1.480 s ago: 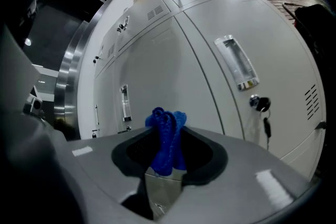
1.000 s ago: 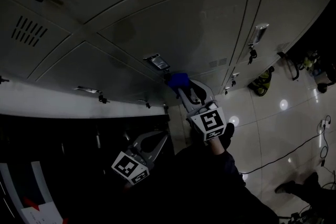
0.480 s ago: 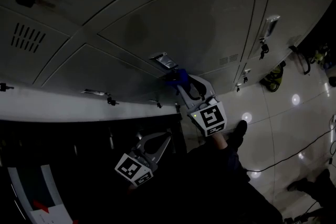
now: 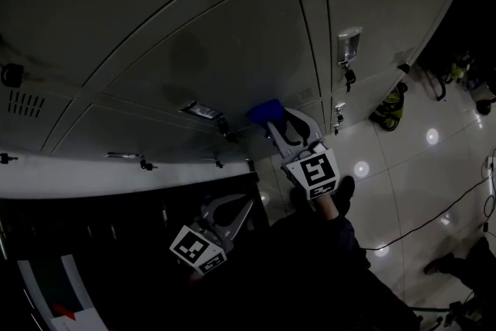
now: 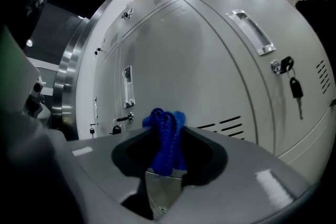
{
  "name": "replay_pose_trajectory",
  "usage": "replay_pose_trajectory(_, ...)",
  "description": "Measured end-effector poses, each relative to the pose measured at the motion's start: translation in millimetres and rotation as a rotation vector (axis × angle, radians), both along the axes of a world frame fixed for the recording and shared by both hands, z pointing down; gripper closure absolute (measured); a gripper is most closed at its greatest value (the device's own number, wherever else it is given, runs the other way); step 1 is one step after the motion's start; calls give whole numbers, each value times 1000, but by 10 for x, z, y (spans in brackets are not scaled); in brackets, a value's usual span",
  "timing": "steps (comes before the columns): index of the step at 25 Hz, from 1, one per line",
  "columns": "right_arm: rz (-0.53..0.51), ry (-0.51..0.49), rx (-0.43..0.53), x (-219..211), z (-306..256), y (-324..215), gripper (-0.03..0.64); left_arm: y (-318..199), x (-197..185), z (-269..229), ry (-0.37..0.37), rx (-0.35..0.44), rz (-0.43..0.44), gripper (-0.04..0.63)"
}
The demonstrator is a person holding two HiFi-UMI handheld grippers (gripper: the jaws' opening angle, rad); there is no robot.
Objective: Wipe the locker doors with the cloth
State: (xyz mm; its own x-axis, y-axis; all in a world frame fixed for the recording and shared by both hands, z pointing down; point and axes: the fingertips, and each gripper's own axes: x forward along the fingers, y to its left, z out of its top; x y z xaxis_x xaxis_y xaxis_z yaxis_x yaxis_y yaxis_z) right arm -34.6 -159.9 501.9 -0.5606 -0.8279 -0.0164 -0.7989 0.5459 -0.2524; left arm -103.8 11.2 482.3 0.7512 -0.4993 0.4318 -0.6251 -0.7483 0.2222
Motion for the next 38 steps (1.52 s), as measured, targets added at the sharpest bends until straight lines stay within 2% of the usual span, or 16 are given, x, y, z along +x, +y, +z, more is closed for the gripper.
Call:
replay_pose_trajectory(10,73,-4,1,988,-41,-145,486,-109,832,-38,4,-7,33,595)
replay_pose_trajectory(19,55,-10,-2,1247,-37,-171,486,-139,1192,-48,10,-9,23,595)
replay_pose_trajectory(24,50,-20,-3,1206,-24,-123,486,-81,1133,-14,8,-20,17,595)
replay_pose_trajectory(28,32,-16,-9,1015,17,-34,486,-19,1000,-4,11,-23,19,595)
replay_pose_trajectory(32,10,-16,-19,680,85,58,486,59,760,11,10,-22,22,595)
replay_pose_trajectory(38,-39,-8,-22,0,176,161,486,153,206,72,2,-28,6,595)
